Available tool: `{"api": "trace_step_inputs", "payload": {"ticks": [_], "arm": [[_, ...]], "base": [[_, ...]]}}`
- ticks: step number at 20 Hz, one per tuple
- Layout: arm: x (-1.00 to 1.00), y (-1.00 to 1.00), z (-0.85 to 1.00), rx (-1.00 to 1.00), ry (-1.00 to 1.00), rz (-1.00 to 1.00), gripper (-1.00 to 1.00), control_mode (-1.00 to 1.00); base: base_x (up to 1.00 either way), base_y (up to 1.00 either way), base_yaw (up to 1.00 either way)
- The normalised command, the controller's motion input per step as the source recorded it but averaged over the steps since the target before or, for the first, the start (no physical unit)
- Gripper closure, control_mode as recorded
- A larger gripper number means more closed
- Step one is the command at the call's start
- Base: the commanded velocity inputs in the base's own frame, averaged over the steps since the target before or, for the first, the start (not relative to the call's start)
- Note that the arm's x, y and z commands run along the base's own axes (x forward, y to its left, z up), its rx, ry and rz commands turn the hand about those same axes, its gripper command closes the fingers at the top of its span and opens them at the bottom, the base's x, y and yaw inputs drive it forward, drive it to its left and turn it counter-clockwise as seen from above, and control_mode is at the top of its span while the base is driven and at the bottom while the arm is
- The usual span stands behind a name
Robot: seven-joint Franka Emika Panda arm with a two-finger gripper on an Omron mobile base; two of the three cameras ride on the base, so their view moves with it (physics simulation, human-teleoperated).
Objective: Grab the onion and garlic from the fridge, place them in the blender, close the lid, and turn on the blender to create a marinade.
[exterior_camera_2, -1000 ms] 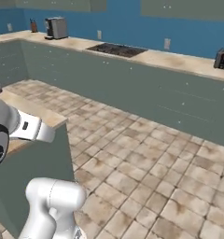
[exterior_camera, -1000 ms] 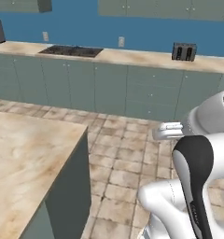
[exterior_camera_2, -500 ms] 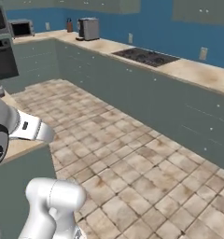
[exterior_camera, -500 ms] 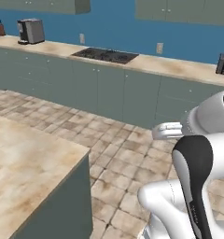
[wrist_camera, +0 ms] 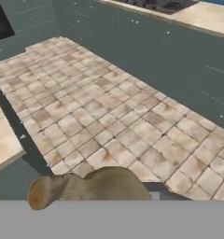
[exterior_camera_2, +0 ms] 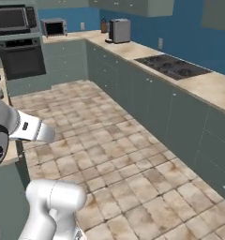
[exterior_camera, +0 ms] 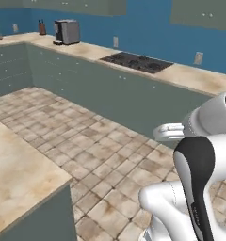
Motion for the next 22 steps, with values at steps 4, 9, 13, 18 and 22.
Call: {"api": "trace_step_inputs", "payload": {"ticks": [4, 9, 13, 18, 22], "arm": [[0.0, 0.0, 0.0, 0.0, 0.0, 0.0, 1.0, 1.0], [0.0, 0.0, 0.0, 0.0, 0.0, 0.0, 1.0, 1.0], [0.0, 0.0, 0.0, 0.0, 0.0, 0.0, 1.0, 1.0], [0.0, 0.0, 0.0, 0.0, 0.0, 0.0, 1.0, 1.0], [0.0, 0.0, 0.0, 0.0, 0.0, 0.0, 1.0, 1.0]], "base": [[0.99, -0.63, 0.44], [1.0, -0.59, 0.48], [1.0, -0.5, 0.51], [1.0, -0.43, 0.54], [1.0, -0.46, 0.54]]}}
